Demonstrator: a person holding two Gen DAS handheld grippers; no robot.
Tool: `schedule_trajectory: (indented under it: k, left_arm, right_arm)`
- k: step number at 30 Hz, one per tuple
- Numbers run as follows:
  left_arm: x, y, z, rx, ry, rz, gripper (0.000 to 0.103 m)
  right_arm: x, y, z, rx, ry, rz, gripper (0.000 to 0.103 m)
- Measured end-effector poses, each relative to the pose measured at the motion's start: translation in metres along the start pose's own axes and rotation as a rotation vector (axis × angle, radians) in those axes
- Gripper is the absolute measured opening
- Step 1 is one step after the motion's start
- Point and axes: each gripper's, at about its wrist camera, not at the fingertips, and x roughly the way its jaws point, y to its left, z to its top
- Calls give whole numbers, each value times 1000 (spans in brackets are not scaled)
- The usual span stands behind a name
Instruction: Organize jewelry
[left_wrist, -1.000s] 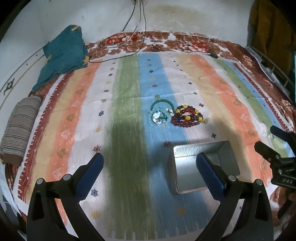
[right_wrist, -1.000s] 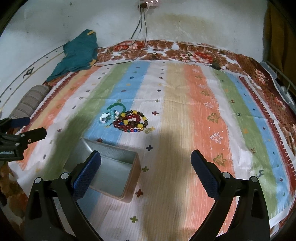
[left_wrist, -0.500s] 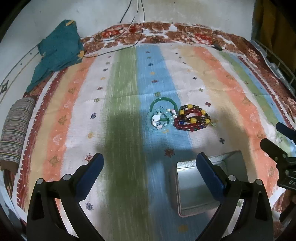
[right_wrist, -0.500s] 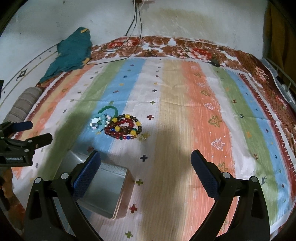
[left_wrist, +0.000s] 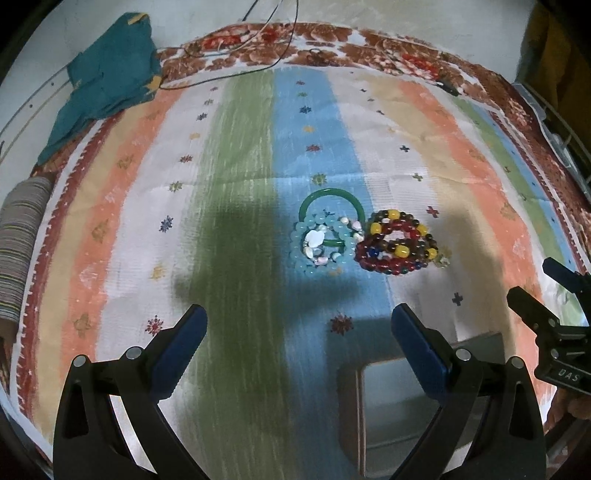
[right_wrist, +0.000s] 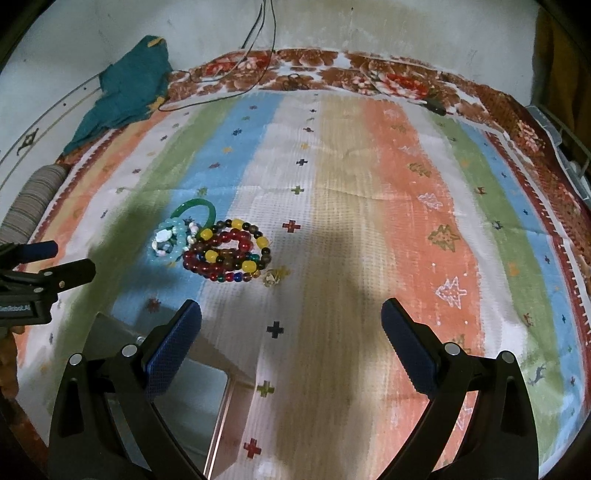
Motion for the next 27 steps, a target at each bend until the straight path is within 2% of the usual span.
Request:
schedule_trajectory:
  k: [20, 27]
  left_arm:
    - [41, 10, 19, -7, 54, 1, 88]
    - [49, 8, 26, 1, 54, -18, 82]
  right_arm:
    - [29, -2, 21, 30, 36, 51, 99]
    - [39, -1, 26, 29, 48, 54, 99]
